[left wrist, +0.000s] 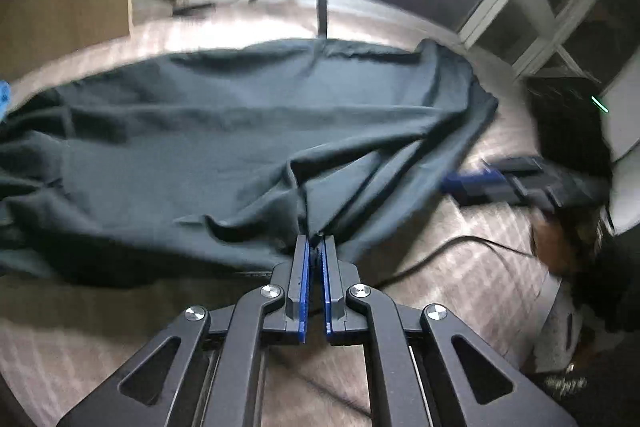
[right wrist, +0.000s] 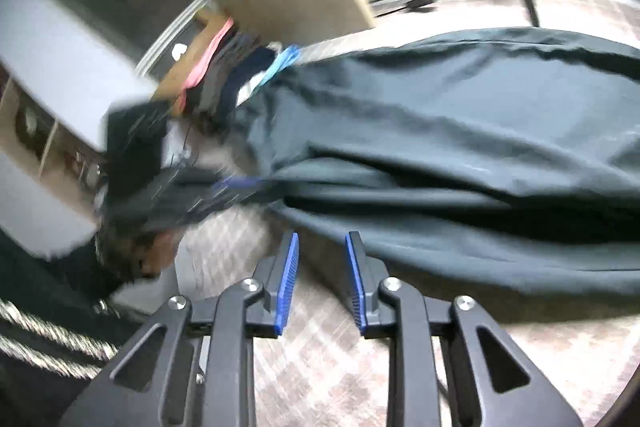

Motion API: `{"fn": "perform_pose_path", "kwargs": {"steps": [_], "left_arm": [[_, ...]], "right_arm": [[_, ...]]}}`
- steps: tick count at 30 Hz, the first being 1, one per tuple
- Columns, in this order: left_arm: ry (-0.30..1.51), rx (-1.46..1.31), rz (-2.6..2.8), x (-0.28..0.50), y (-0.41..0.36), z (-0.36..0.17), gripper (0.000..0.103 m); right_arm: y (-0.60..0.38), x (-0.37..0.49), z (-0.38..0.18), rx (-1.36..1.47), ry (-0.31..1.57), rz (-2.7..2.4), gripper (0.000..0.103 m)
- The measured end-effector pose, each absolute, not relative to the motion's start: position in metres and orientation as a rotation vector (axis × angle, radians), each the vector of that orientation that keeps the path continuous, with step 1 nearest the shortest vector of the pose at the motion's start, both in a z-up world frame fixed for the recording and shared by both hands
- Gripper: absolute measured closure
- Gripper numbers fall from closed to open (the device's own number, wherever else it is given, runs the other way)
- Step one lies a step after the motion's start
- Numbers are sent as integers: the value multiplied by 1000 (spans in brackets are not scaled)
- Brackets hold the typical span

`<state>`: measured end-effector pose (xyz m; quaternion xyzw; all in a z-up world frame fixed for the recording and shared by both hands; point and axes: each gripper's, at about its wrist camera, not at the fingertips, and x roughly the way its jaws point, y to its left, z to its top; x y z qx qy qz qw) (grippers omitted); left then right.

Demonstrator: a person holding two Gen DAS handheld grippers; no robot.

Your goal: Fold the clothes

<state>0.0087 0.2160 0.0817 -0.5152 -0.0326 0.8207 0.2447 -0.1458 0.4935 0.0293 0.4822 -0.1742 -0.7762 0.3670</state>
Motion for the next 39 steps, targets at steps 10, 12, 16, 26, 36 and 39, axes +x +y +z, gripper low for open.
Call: {"fn": "perform_pose_path", "kwargs": {"steps": [10, 12, 16, 26, 36, 39], "left_arm": [[-9, -1453, 2221, 46, 211, 65, 100], [7, -1462, 2216, 53, 211, 62, 100], [3, -1444, 2237, 50, 208, 72, 100], [57, -1468, 2208, 39, 215, 81, 100], [47, -1562, 2190, 35, 215, 68, 100], [45, -1577, 2185, 36, 216, 65, 100]], "right_arm": [[501, -144, -15, 1444, -530, -1885, 79], [534, -137, -6, 1375, -686, -1933, 69], [633, -126, -1, 1306, -1010, -2160, 61], [862, -105, 26, 1139, -1527, -2742, 60], [906, -204, 7, 1342, -1489, -2658, 60], [904, -227, -3, 1419, -1434, -2661, 60]]}}
